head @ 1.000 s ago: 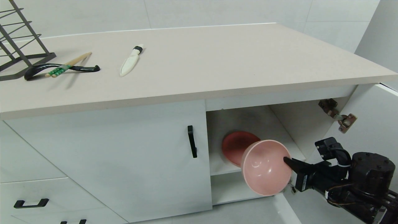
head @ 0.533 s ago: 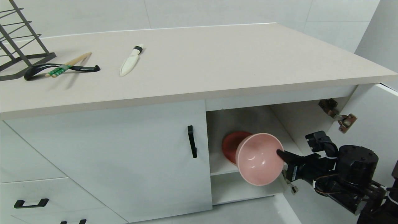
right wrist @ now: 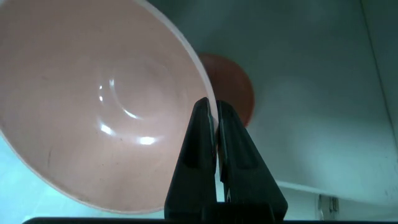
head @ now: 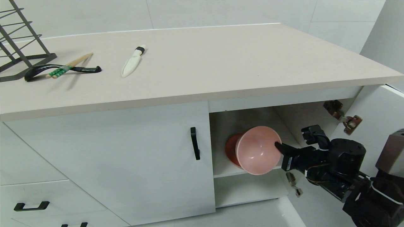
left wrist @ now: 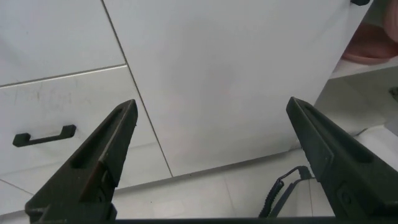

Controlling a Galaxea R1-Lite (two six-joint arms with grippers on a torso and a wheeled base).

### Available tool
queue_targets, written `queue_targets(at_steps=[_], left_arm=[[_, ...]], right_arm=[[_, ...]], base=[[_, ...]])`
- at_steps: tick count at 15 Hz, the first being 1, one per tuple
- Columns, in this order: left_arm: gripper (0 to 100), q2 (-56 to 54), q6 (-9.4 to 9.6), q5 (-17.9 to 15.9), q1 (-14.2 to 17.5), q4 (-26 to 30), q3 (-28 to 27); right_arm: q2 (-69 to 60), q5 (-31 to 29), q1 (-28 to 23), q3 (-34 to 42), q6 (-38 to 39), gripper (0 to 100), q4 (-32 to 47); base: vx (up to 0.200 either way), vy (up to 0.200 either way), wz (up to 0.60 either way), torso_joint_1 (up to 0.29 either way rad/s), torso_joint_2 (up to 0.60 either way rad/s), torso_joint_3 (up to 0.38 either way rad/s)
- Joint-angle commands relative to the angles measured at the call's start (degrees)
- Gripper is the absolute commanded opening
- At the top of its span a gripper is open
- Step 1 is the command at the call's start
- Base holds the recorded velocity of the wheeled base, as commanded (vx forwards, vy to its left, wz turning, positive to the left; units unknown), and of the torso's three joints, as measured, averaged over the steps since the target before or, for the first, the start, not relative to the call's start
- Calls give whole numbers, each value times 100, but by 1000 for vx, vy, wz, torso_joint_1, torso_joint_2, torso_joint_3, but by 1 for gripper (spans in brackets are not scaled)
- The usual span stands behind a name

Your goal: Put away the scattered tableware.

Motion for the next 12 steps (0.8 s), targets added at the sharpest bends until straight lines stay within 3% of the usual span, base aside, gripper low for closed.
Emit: queue_targets(at_steps=[1,2,3,5,8,12], left_arm=[[100,10,34,194,11,-39,10],[100,10,52,545,2,-57,10],[100,10,52,554,11,-48,10],[100,10,60,554,2,-21,10],[100,27,263,308,-33,-21,10],[100,36,227,203,-42,-13,10]], right_arm=[[242,15,-4,-241,-16,0,-6],[304,23,5,-241,-25,0,-6],[330,32,-4,-250,-25,0,-6],[365,50,-4,-303,-25,0,-6],[524,50,-12,-514,-34,0,-6],[884,50,-135,-601,-34,0,-6]], base=[[0,0,0,0,0,0],[0,0,0,0,0,0],[0,0,0,0,0,0],[0,0,0,0,0,0],[0,0,0,0,0,0],[0,0,0,0,0,0]])
